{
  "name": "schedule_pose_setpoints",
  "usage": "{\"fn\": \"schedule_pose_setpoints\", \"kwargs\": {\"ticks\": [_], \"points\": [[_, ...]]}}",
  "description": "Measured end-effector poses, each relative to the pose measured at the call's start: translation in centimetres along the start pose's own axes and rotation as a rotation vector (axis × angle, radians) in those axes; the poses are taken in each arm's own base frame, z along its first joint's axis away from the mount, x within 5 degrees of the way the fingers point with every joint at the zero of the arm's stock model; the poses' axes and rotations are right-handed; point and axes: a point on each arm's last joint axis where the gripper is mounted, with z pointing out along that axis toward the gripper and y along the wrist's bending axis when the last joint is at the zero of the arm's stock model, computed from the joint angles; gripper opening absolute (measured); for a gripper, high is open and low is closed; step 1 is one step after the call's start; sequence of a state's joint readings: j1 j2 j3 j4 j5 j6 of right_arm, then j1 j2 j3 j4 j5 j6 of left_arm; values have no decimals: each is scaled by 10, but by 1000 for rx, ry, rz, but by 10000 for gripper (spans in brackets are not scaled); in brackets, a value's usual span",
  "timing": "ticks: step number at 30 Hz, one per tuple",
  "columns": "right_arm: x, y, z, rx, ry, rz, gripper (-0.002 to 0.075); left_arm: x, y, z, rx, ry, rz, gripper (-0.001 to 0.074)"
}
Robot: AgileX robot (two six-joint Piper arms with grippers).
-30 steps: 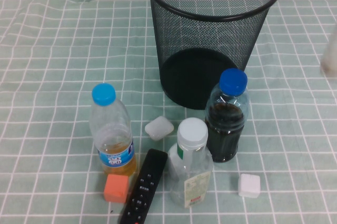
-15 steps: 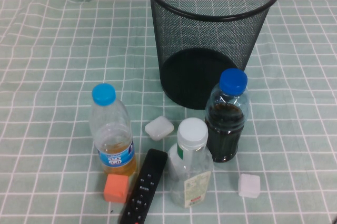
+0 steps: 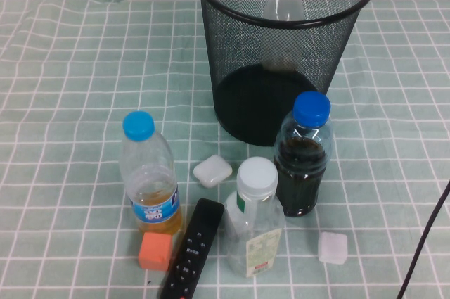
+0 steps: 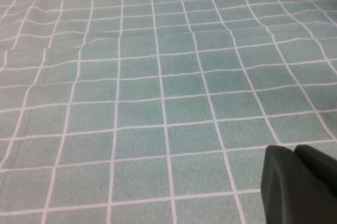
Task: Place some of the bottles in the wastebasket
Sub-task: Place the bottle in the trash can, then pick up a bottle from the table with left arm
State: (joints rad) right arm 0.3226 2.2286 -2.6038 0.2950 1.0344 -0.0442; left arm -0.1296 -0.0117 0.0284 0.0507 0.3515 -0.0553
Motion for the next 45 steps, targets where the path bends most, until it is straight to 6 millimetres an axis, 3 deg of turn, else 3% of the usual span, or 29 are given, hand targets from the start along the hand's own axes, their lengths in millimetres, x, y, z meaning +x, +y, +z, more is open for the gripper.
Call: {"fn": "schedule_pose_setpoints", "kwargs": {"ticks": [3, 7, 9, 14, 20, 27, 34, 45], "points": [[3, -2, 1, 15, 34, 6, 393, 0, 0, 0, 0, 0, 0, -4], [-1, 3, -14, 15, 46, -4, 329, 0, 0, 0, 0, 0, 0, -4], [-4, 6, -27, 17, 53, -13, 260, 0, 0, 0, 0, 0, 0, -4], [-12, 16, -77, 64, 91, -57, -1, 0, 0, 0, 0, 0, 0, -4], [-27, 21, -137, 189, -3, -41, 0, 0, 0, 0, 0, 0, 0, -4], [-35, 33, -223, 292, -144, -21, 0, 0, 0, 0, 0, 0, 0, -4], [1, 35, -301, 449, -130, -35, -6, 0, 0, 0, 0, 0, 0, -4], [73, 25, -369, 666, -130, 35, -6, 0, 0, 0, 0, 0, 0, -4]]}}
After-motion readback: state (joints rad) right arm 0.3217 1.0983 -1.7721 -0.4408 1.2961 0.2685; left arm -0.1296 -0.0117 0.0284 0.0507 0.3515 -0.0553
